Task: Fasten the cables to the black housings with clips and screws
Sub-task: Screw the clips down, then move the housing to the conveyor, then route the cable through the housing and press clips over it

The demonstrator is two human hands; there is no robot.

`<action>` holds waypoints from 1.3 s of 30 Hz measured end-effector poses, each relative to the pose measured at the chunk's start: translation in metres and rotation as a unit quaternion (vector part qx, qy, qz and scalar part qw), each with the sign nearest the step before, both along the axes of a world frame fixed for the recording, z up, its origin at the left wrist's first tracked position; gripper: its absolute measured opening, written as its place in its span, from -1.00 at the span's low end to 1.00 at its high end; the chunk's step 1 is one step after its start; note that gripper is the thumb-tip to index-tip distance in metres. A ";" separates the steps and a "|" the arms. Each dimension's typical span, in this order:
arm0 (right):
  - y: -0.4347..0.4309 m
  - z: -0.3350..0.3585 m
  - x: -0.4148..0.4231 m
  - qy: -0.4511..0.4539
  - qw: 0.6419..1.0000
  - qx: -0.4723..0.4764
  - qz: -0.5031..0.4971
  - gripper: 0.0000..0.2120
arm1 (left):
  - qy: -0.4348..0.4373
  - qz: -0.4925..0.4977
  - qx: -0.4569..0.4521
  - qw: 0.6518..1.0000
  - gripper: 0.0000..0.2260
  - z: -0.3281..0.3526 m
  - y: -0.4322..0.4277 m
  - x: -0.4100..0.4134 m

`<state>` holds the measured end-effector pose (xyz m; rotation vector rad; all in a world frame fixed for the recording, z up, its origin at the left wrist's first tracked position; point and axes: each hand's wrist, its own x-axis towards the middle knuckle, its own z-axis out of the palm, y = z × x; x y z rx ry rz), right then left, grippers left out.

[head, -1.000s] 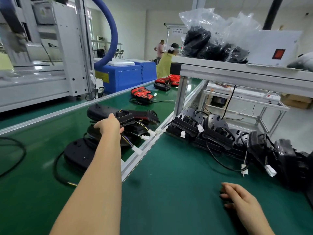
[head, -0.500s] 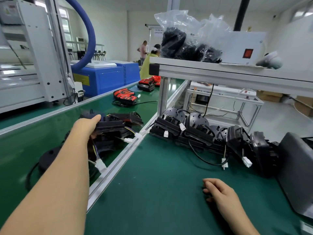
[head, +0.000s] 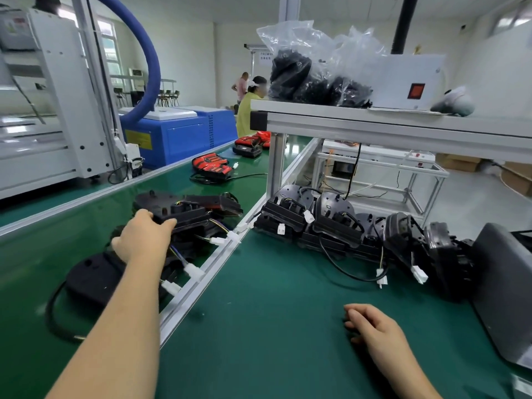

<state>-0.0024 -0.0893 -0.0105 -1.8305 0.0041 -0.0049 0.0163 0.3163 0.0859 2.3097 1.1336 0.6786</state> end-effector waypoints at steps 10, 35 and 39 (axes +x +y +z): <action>0.000 0.002 -0.001 -0.009 1.000 -0.008 0.005 -0.84 | 0.046 -0.004 0.083 0.995 -0.29 -0.017 -0.007 0.008; 0.006 0.011 -0.008 0.006 1.000 -0.005 -0.001 -0.85 | 0.136 -0.012 0.171 0.976 -0.41 -0.013 -0.017 0.032; 0.003 0.011 -0.006 0.015 1.000 -0.005 -0.007 -0.85 | 0.124 0.001 0.143 0.982 -0.52 -0.008 -0.012 0.025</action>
